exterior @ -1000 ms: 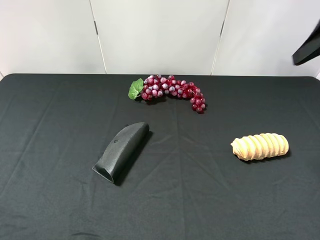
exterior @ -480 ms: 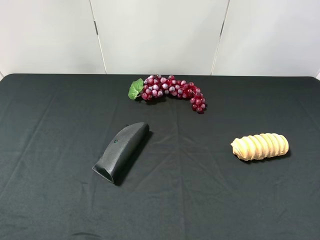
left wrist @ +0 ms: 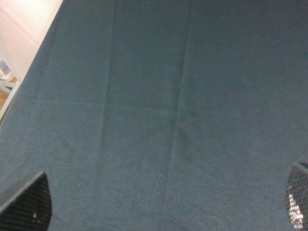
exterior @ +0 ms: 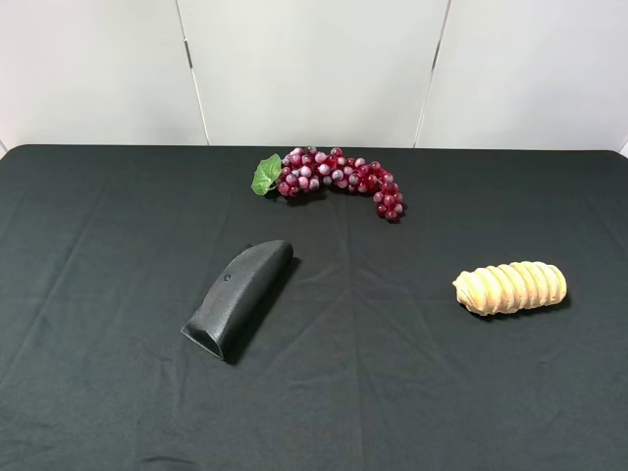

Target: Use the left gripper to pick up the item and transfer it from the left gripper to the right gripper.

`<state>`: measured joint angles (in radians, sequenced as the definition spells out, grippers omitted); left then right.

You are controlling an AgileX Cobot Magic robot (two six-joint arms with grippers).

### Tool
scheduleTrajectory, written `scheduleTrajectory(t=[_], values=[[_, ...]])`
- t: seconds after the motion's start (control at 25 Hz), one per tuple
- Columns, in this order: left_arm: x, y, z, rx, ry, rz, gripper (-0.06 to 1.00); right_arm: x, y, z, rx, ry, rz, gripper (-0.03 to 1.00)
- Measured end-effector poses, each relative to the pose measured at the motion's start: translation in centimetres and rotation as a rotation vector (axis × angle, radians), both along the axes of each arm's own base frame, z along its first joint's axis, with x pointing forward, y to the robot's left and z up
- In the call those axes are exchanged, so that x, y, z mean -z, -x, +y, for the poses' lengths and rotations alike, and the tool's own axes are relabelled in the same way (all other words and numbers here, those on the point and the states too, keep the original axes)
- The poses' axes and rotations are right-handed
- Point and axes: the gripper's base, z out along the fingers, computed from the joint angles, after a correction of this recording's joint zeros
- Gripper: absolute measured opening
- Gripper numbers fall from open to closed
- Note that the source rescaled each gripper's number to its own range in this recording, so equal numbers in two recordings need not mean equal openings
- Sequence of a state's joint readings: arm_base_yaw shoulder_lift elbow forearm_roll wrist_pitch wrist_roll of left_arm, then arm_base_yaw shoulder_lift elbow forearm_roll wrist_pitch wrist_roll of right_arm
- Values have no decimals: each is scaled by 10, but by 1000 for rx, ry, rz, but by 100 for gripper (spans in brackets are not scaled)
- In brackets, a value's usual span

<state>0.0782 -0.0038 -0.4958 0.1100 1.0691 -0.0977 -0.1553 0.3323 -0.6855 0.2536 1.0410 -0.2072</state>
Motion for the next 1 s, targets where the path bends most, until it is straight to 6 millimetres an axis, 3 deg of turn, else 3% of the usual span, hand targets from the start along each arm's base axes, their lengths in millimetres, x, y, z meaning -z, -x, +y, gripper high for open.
scheduleTrajectory(t=[0.32,0.48,1.0], values=[[0,0,0,-1,-1,0,97,38,43,-2,98,52,-168,100],[0,0,0,-1,-1,0,97,50,42,-4,131,19,-141,100],[0,0,0,-1,-1,0,97,50,42,-6,165,7,-136,100]])
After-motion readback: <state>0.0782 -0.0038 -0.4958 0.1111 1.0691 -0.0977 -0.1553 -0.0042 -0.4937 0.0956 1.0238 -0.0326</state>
